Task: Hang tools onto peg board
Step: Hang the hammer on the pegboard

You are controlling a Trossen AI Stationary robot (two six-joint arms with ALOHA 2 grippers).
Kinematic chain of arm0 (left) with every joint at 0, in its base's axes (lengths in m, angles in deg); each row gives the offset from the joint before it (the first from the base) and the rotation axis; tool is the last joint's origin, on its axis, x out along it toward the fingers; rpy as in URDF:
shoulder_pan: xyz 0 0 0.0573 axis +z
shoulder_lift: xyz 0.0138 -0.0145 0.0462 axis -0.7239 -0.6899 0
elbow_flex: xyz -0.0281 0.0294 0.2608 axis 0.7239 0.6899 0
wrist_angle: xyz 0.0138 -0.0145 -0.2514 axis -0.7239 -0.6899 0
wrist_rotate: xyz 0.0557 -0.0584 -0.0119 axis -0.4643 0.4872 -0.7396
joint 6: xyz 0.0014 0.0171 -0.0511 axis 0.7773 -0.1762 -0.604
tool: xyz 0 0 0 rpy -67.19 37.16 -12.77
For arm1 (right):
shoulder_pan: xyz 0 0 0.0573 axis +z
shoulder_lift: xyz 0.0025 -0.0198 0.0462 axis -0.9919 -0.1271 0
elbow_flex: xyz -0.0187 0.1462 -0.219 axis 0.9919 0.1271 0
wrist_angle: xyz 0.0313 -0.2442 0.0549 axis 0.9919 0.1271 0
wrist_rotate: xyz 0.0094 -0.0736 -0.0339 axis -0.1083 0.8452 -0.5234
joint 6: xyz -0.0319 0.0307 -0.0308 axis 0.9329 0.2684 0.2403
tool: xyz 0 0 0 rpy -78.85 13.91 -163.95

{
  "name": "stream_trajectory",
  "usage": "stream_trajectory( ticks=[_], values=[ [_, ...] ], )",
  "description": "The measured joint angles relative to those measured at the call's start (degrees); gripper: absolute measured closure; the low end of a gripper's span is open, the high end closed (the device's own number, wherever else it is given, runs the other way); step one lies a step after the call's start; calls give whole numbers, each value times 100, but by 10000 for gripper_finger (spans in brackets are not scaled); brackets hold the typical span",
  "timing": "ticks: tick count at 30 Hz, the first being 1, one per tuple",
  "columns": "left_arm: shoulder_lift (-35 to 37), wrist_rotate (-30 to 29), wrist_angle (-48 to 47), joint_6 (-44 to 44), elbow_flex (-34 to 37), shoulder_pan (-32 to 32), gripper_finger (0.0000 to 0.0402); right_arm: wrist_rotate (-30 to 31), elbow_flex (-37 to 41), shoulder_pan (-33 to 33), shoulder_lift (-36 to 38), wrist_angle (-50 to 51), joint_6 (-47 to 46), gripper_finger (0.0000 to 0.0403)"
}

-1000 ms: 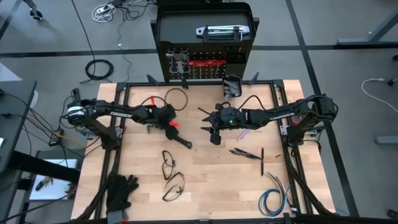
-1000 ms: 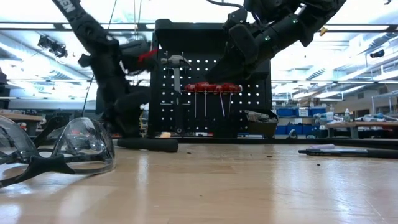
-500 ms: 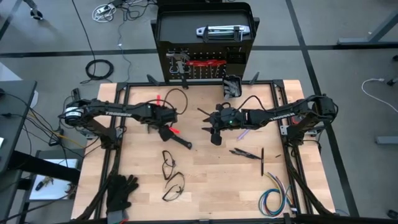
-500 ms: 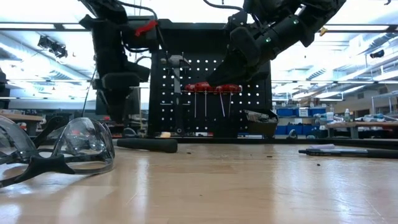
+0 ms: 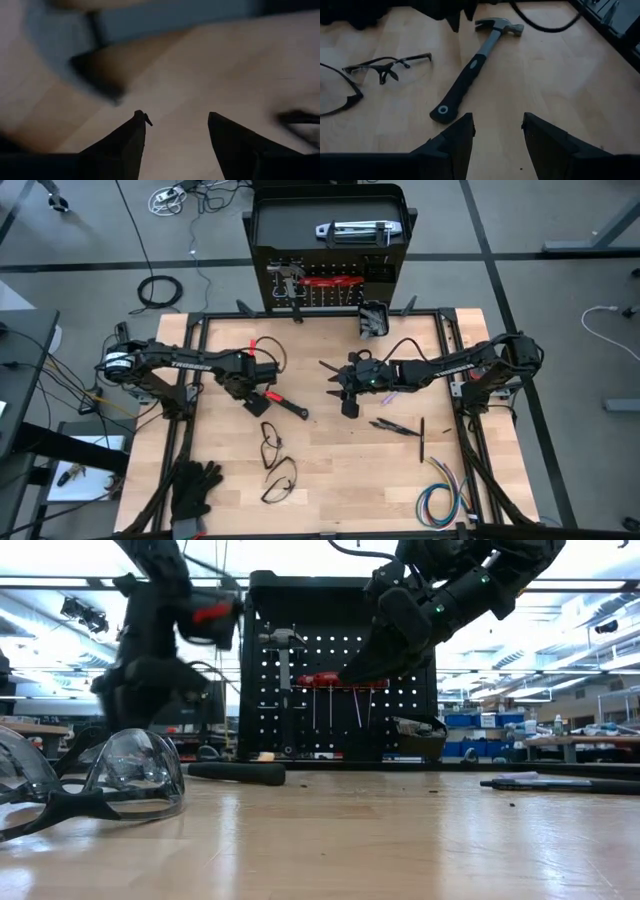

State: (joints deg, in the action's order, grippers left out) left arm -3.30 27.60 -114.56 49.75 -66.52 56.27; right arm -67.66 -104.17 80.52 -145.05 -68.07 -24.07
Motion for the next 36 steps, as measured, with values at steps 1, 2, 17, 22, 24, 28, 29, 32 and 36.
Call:
stream_trajectory(
  ticks=[1,2,17,22,24,28,29,32,36],
  values=[
    [0,-68,-44,-4,93,42,188,0,3,0,0,-2,8,222],
    [0,-104,-33,-5,172,97,188,0,3,0,0,-14,22,222],
    [0,-1650,99,319,657,636,188,-1,5,-2,0,-112,110,226],
    [2,-941,224,583,657,671,188,-2,5,-2,0,-110,100,226],
    [2,-445,56,636,657,673,188,-2,5,-2,0,-110,84,226],
    [16,-388,236,465,657,672,188,-2,5,-2,0,-116,88,228],
    [23,-467,387,404,657,673,188,-2,5,-2,0,-114,88,228],
    [22,-768,941,156,657,673,188,-2,5,-2,0,-114,77,228],
    [12,-1291,1086,99,651,743,188,-4,5,-2,0,-110,-4,230]
  ],
)
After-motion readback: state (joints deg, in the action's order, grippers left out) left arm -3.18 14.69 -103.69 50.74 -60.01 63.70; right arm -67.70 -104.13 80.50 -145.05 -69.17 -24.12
